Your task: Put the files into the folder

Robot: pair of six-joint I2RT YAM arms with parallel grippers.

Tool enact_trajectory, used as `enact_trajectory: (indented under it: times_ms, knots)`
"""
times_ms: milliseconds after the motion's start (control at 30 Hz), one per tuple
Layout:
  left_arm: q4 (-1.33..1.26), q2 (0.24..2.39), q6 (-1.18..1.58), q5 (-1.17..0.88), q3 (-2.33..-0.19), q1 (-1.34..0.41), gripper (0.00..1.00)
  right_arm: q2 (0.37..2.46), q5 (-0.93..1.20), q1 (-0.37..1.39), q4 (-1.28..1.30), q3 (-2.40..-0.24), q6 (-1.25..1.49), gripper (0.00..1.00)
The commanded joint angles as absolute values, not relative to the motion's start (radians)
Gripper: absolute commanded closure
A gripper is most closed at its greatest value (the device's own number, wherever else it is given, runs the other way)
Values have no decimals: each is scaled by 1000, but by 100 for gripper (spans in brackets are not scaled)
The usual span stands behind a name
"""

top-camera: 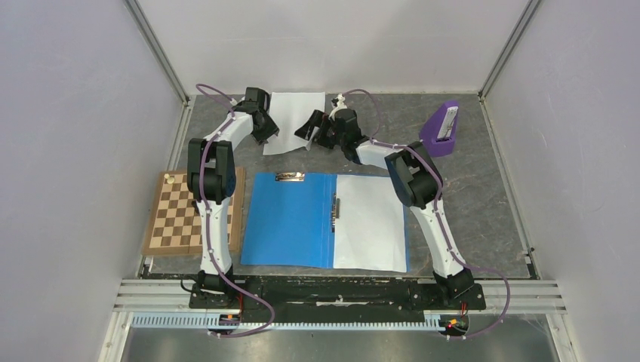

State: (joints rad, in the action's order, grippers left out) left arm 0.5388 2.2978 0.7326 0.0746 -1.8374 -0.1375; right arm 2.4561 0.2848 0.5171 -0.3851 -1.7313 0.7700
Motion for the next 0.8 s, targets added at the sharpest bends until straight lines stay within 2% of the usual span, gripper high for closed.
enact_trajectory:
  times_ms: [0,133,533,767]
  knots:
    - [611,2324,764,46,-1839,-146,49,2485,339,523,-411,-1798,844,3]
    - [610,2313,758,36,-1835,-146,49,2504,338,520,-394,-1842,863,13]
    - [606,2210,713,5,-1836,-149,48,2492,358,489,-331,-1941,850,100]
    - [606,1935,760,43,-1632,-189,45,2219,364,485,-260,-1787,760,100]
